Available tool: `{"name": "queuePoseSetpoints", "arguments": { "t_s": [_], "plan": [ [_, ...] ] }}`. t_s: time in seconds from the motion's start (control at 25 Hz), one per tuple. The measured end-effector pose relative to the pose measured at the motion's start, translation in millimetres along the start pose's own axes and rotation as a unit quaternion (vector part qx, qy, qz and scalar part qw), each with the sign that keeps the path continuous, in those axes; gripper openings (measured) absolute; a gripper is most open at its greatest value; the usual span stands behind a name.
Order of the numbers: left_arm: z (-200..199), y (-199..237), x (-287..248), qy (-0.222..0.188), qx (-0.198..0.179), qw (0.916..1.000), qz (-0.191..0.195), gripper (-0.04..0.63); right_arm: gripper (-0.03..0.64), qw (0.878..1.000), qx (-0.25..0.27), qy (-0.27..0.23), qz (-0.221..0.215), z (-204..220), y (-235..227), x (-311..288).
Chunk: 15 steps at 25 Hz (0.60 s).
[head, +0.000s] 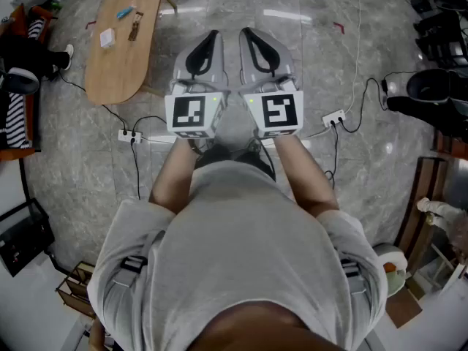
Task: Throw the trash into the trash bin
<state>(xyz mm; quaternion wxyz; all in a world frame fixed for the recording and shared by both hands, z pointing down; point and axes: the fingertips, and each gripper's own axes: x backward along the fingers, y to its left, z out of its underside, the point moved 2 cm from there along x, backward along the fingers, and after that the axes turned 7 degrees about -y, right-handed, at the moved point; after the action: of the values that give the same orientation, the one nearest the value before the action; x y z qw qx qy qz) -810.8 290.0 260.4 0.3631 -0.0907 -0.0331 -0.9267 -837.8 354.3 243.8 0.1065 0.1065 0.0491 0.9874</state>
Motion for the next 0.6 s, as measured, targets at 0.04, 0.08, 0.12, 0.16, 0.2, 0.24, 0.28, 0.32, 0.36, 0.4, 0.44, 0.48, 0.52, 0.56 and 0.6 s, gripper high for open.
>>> {"name": "queuePoseSetpoints", "arguments": {
  "t_s": [0.04,0.08,0.12,0.16,0.2,0.24,0.28,0.32,0.36,0.4,0.44,0.48,0.52,0.56,0.6],
  "plan": [
    [0.5,4.3,0.9,0.001,0.001,1.0000,-0.001,0.018,0.008,1.000,0.000,-0.002,-0.001,-0.1,3.3,-3.0],
    [0.9,8.7,1.8,0.003,0.001,1.0000,-0.001,0.018,0.008,1.000,0.000,-0.003,-0.001,0.0,6.6,-6.1],
    [1.2,13.1,2.8,0.004,-0.001,1.0000,0.000,0.018,0.008,1.000,0.000,-0.003,-0.002,0.3,9.8,-9.2],
    [1.2,17.8,3.6,0.005,-0.003,1.0000,0.000,0.018,0.008,1.000,0.001,-0.002,-0.002,0.9,13.0,-12.8],
    [0.9,23.0,4.1,0.006,-0.004,1.0000,0.001,0.018,0.007,1.000,0.003,0.001,-0.002,1.5,16.0,-17.2],
    [0.8,29.0,4.5,0.006,-0.003,1.0000,0.001,0.018,0.007,1.000,0.006,0.003,-0.001,2.1,19.1,-22.3],
    [0.9,35.9,4.8,0.006,-0.002,1.0000,0.000,0.018,0.007,1.000,0.009,0.005,-0.001,2.8,22.3,-28.0],
    [1.2,43.4,5.4,0.006,-0.002,1.0000,-0.001,0.018,0.008,1.000,0.011,0.006,0.000,3.5,26.1,-33.6],
    [1.8,51.2,6.2,0.006,-0.002,1.0000,-0.002,0.018,0.007,1.000,0.012,0.005,-0.001,4.3,30.1,-38.8],
    [2.7,58.5,7.2,0.006,-0.003,1.0000,-0.002,0.018,0.008,1.000,0.011,0.003,-0.002,5.4,34.2,-43.4],
    [4.1,65.7,8.2,0.006,-0.004,1.0000,-0.003,0.018,0.008,1.000,0.012,0.001,-0.004,7.0,38.0,-47.9],
    [6.1,73.1,8.8,0.006,-0.003,1.0000,-0.007,0.018,0.008,1.000,0.013,-0.001,-0.007,9.4,41.4,-52.9],
    [8.4,81.0,8.5,0.006,-0.002,0.9999,-0.012,0.018,0.008,1.000,0.014,-0.002,-0.010,12.0,44.3,-58.9],
    [10.8,88.9,7.4,0.007,0.000,0.9998,-0.019,0.018,0.008,1.000,0.013,-0.004,-0.014,14.5,46.6,-65.7],
    [13.3,96.5,5.6,0.007,0.001,0.9996,-0.026,0.018,0.008,1.000,0.012,-0.007,-0.017,16.9,48.3,-72.8]
  ]
}}
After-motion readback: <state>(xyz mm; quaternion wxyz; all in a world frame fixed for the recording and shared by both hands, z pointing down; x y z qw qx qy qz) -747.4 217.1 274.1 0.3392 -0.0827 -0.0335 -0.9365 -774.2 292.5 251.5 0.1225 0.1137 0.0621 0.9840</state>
